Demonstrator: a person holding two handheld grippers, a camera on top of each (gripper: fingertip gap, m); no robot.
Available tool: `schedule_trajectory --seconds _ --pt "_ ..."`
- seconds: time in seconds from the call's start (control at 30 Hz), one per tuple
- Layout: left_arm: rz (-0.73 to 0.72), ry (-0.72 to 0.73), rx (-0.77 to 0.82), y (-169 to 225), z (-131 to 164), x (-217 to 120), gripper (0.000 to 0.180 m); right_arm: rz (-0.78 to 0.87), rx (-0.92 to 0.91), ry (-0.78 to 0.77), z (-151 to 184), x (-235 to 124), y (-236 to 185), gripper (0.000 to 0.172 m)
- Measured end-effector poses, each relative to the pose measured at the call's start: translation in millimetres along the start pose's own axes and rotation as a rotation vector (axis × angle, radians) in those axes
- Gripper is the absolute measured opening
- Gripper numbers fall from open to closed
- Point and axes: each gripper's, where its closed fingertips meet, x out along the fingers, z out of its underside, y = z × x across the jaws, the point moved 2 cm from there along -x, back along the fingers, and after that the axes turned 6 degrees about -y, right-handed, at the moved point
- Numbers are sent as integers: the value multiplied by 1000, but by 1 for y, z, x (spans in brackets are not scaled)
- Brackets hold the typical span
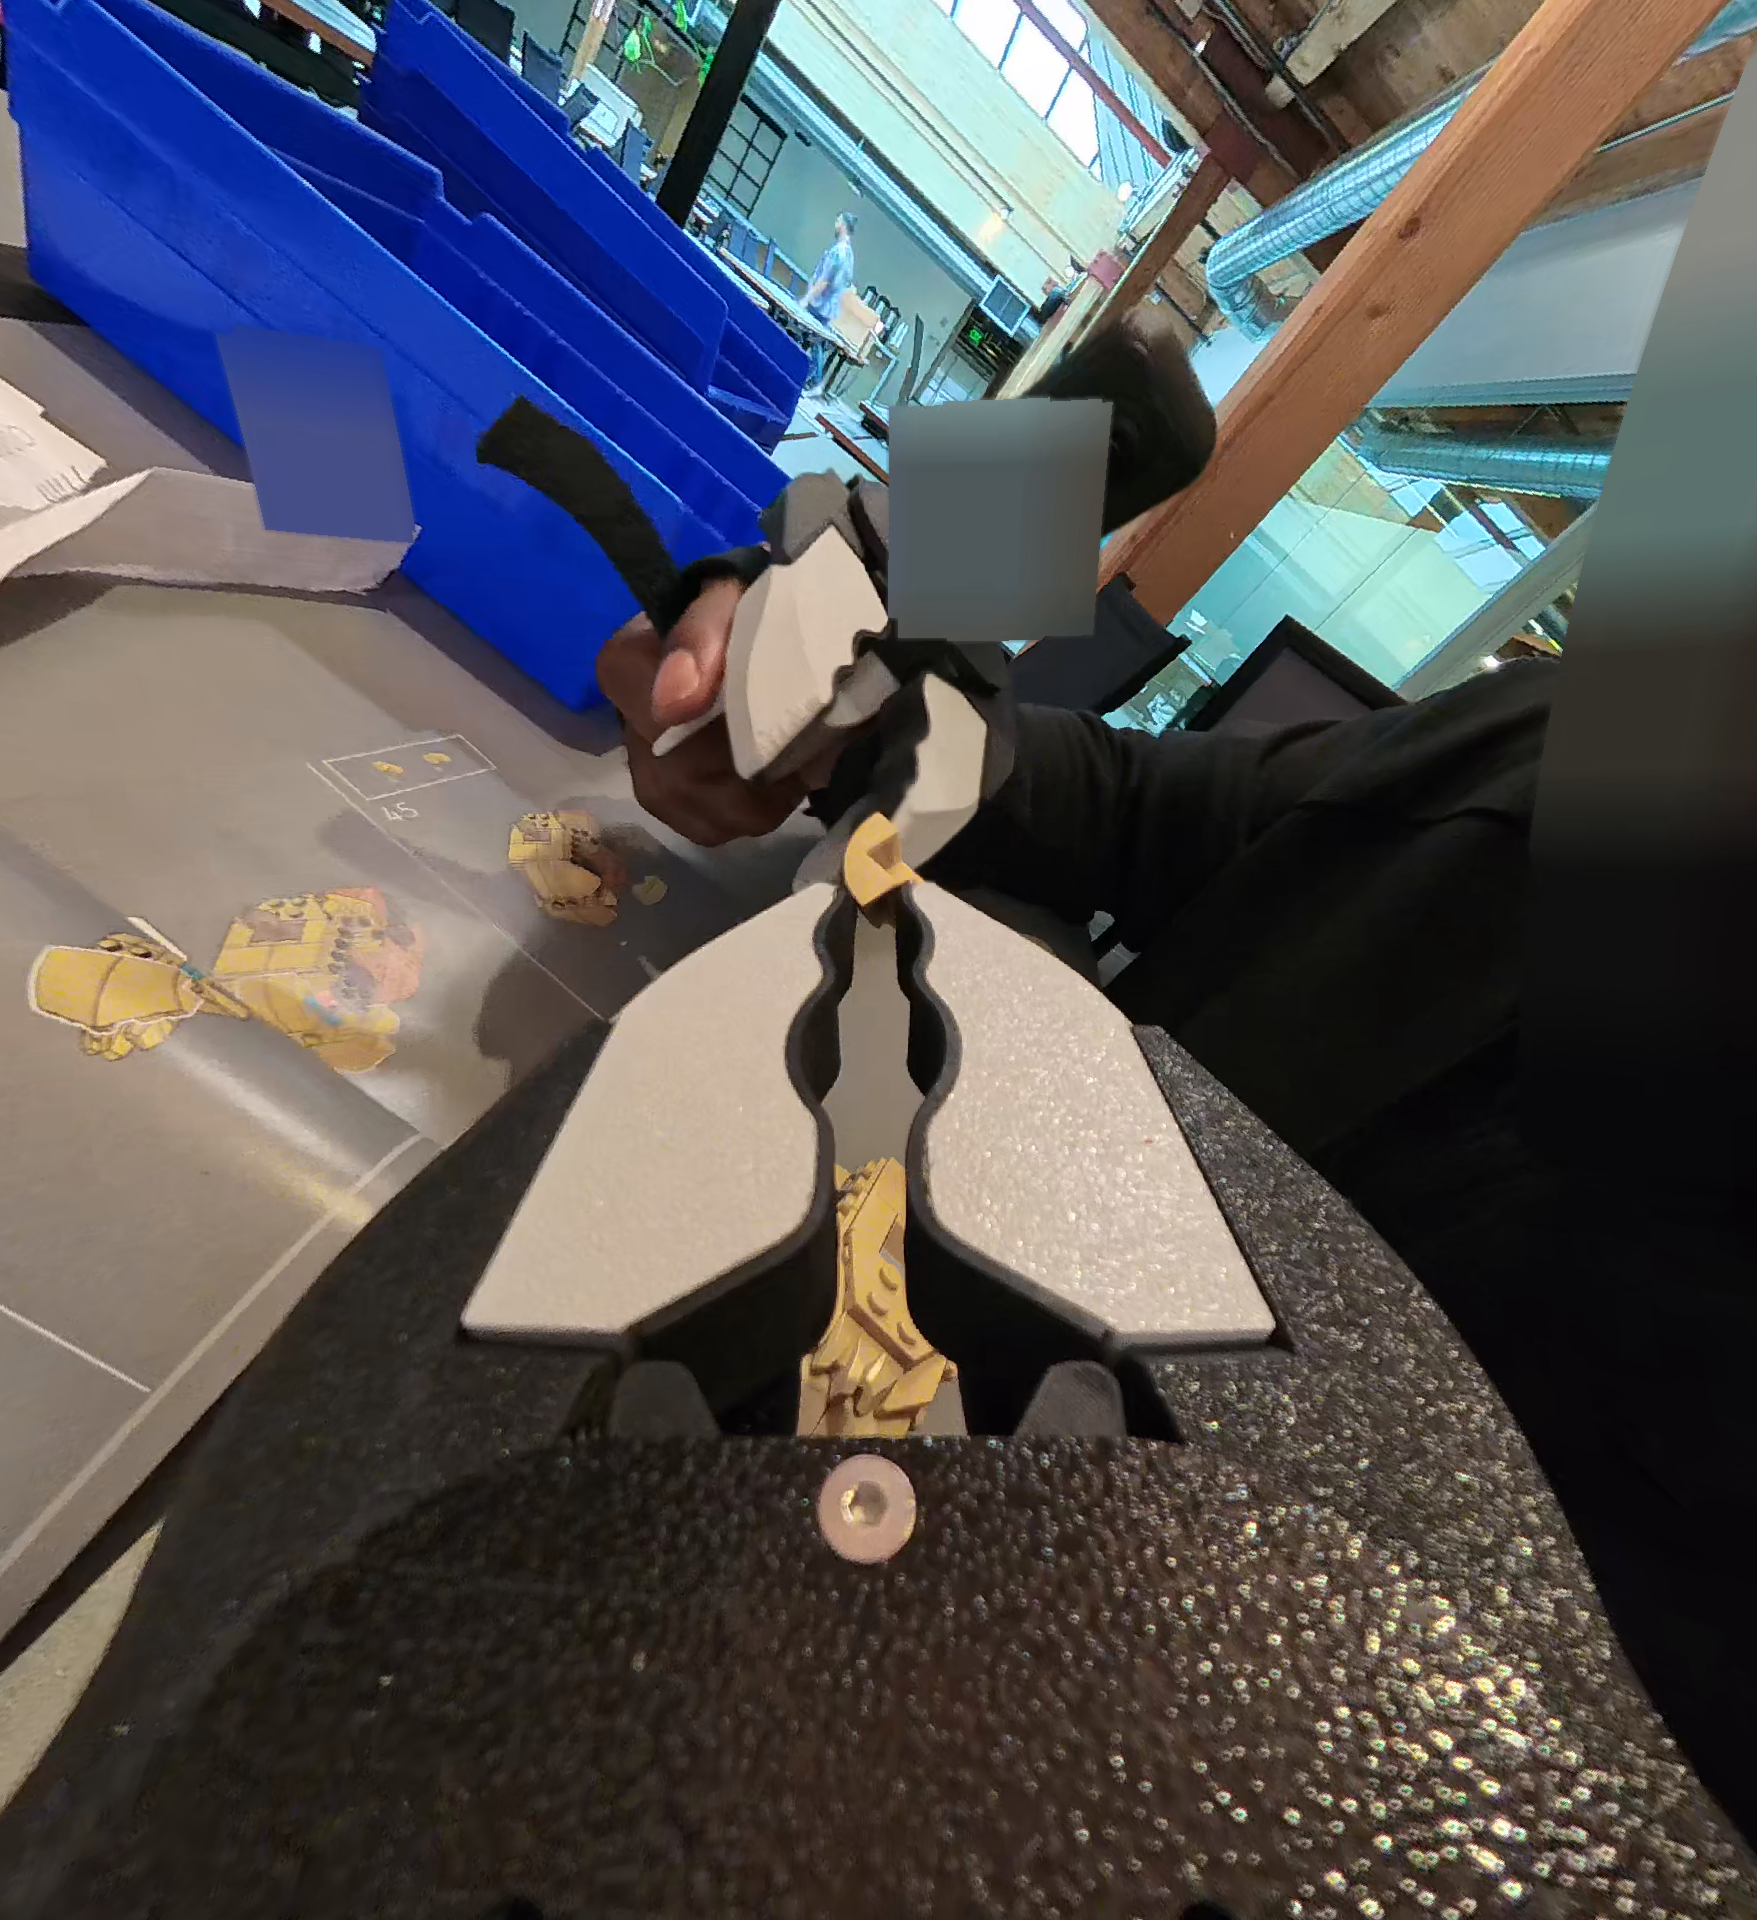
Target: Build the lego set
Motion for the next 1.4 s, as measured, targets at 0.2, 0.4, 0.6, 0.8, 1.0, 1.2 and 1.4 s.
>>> schedule_trajectory --seconds 0.2,0.4,0.6,0.8,1.0,1.2,1.4 --pt "-21 -9 -15 -5 3 -3 7 -37 180 -118 19 -6 8 17" --pt "-45 0 -37 -13 2 -8 7 -96 274 -173 29 -6 10 15" --pt "-41 5 -56 -16 3 -9 7 -112 280 -178 32 -7 13 15" --pt "-27 -7 -65 -13 6 -3 7 -148 180 -106 22 -9 6 15" --pt "2 22 -118 -9 3 0 7 -88 -77 16 1 -8 2 16" --pt "27 64 -164 -6 -2 -3 7 -3 -316 26 -7 2 -2 22" --pt "26 68 -193 -5 -2 -4 7 112 -540 -6 -13 10 -3 24"
